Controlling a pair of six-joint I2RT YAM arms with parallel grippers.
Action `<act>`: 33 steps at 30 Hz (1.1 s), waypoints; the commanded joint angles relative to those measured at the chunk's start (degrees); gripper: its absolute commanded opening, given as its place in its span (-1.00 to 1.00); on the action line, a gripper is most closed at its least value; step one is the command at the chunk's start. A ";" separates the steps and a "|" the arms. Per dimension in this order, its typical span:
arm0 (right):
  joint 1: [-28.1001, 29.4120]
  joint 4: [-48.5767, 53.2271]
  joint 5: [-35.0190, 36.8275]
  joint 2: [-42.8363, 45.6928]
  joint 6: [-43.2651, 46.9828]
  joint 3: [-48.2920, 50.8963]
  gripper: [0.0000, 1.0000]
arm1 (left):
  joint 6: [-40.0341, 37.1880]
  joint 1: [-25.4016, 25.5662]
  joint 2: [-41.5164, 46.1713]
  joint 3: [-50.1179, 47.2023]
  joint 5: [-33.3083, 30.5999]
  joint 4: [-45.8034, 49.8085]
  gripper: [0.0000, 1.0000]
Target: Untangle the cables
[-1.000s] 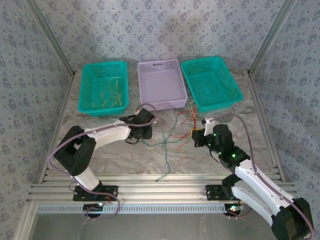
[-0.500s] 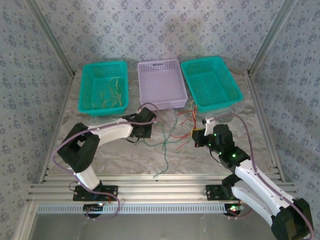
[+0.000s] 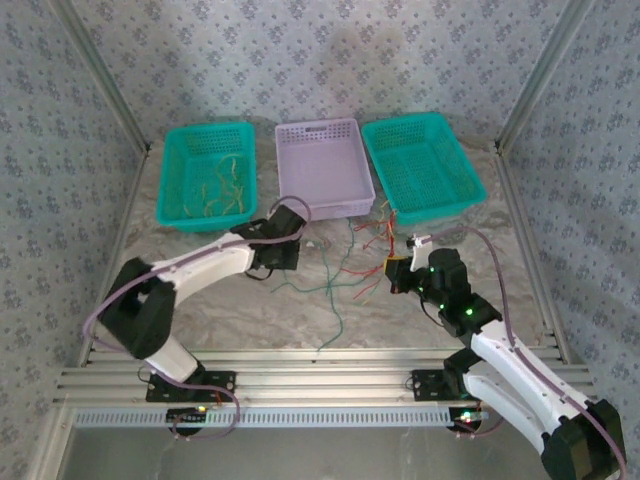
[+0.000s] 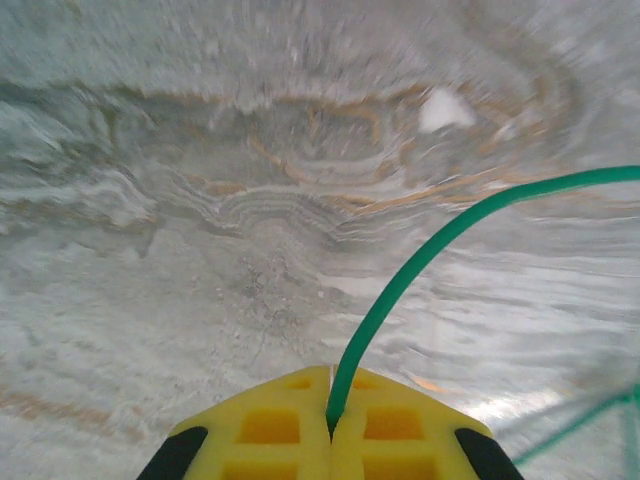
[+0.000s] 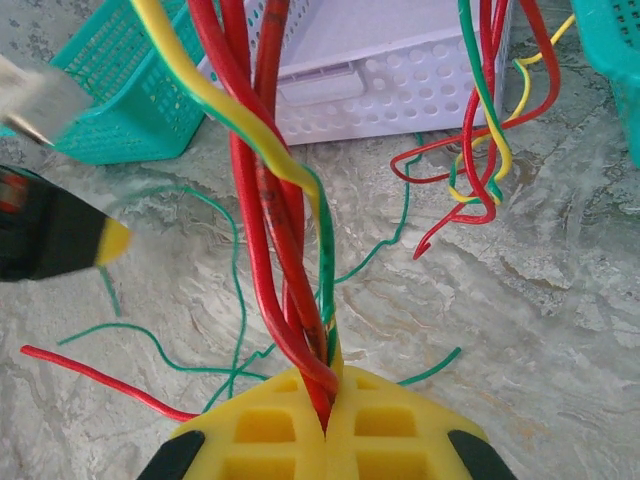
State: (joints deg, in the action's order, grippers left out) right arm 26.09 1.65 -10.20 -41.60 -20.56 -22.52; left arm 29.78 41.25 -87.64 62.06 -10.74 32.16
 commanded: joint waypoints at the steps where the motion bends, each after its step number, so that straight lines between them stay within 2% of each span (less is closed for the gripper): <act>1: -0.54 -0.58 0.97 1.26 -1.14 0.54 -1.00 | -2.45 -0.15 7.40 5.89 1.46 6.40 -1.00; 7: -0.97 -1.73 0.19 0.99 -1.55 1.14 -1.00 | -5.24 -0.17 10.91 14.83 3.45 14.77 -1.00; 13: -1.12 -3.13 -1.17 1.50 -2.58 2.34 -1.00 | -10.55 -0.53 7.39 28.28 -0.16 16.72 -1.00; 17: -1.12 -3.50 -2.50 2.37 -3.01 2.68 -1.00 | -14.73 -2.14 0.31 37.19 -3.06 14.07 -1.00; 24: -1.02 -1.38 -3.88 5.95 -3.17 3.03 -1.00 | -17.07 -7.29 -13.32 51.10 -5.37 9.10 -1.00; 30: -0.95 1.76 -4.57 9.33 -3.16 3.10 -1.00 | -21.55 -8.70 -29.10 74.48 -10.76 13.37 -1.00; 33: -0.93 2.52 -4.86 10.22 -3.14 3.10 -1.00 | -24.26 -8.94 -39.06 89.50 -13.51 16.74 -1.00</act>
State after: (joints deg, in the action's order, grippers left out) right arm 25.36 3.03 -13.96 -32.53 -23.11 -19.73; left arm 9.72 32.56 -122.15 141.58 -20.08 45.78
